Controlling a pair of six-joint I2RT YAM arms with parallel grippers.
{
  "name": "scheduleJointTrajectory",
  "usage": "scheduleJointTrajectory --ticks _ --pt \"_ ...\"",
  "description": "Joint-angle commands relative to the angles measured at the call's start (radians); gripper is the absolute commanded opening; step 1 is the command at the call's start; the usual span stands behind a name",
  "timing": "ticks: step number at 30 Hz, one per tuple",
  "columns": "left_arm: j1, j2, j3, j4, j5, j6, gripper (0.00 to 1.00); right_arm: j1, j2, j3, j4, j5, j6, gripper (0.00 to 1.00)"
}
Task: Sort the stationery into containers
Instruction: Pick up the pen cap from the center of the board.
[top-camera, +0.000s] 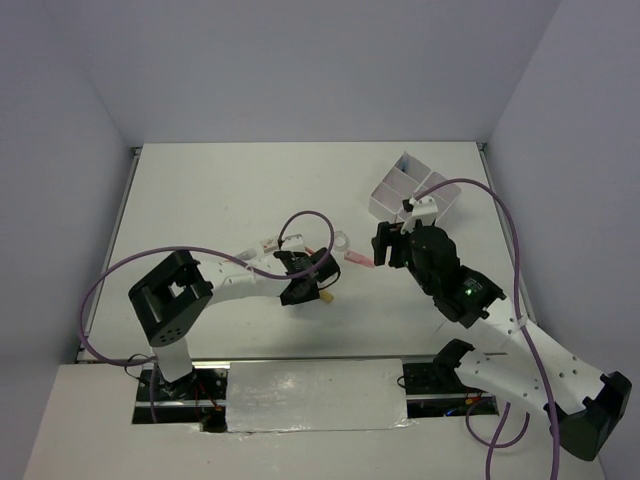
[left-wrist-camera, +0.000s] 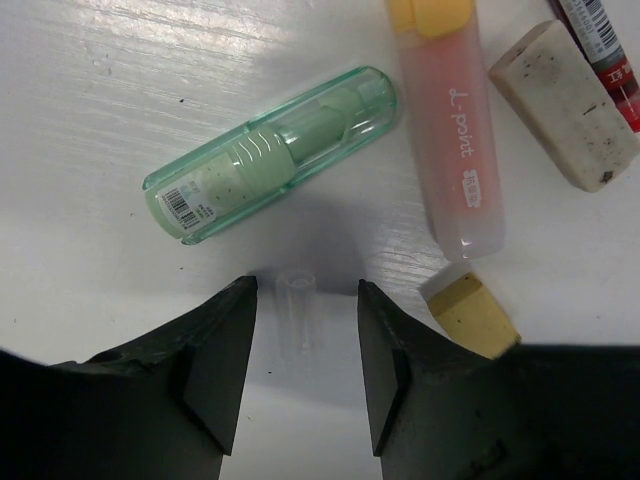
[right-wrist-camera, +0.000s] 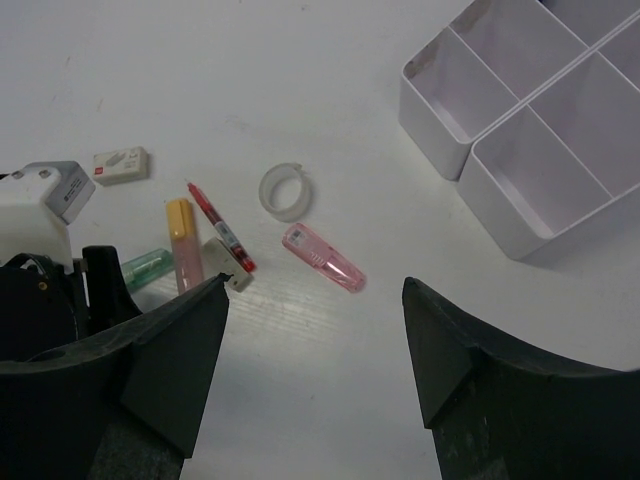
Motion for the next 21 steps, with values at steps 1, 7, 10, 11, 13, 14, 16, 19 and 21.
scheduleJointTrajectory --ticks 1,7,10,11,13,14,16,19,21 --pt "-0.005 0.026 0.006 -0.029 0.014 -0.026 0.57 0.003 -0.027 -0.012 0.054 -0.01 0.002 0.78" --pt "-0.03 0.011 -0.02 -0.045 0.027 -0.049 0.54 0.001 -0.044 -0.012 0.063 -0.02 -0.006 0.78" --pt "-0.047 0.008 -0.02 -0.06 0.02 -0.059 0.55 0.003 -0.045 -0.015 0.069 -0.024 -0.006 0.78" --pt "-0.051 0.009 -0.02 -0.065 0.02 -0.062 0.55 0.003 -0.045 -0.013 0.069 -0.026 -0.006 0.78" --pt "-0.053 0.021 -0.014 -0.065 0.026 -0.062 0.54 0.001 -0.048 -0.013 0.065 -0.027 -0.006 0.78" --pt "-0.054 0.026 -0.014 -0.066 0.033 -0.064 0.54 0.001 -0.053 -0.013 0.065 -0.027 -0.006 0.78" --pt "-0.054 0.031 -0.019 -0.062 0.037 -0.072 0.53 0.003 -0.059 -0.016 0.063 -0.03 -0.007 0.78" --pt "-0.054 0.028 -0.037 -0.048 0.039 -0.078 0.46 0.003 -0.074 -0.024 0.072 -0.036 -0.007 0.78" --pt "-0.053 0.025 -0.046 -0.046 0.04 -0.079 0.42 0.001 -0.079 -0.026 0.074 -0.041 -0.009 0.78"
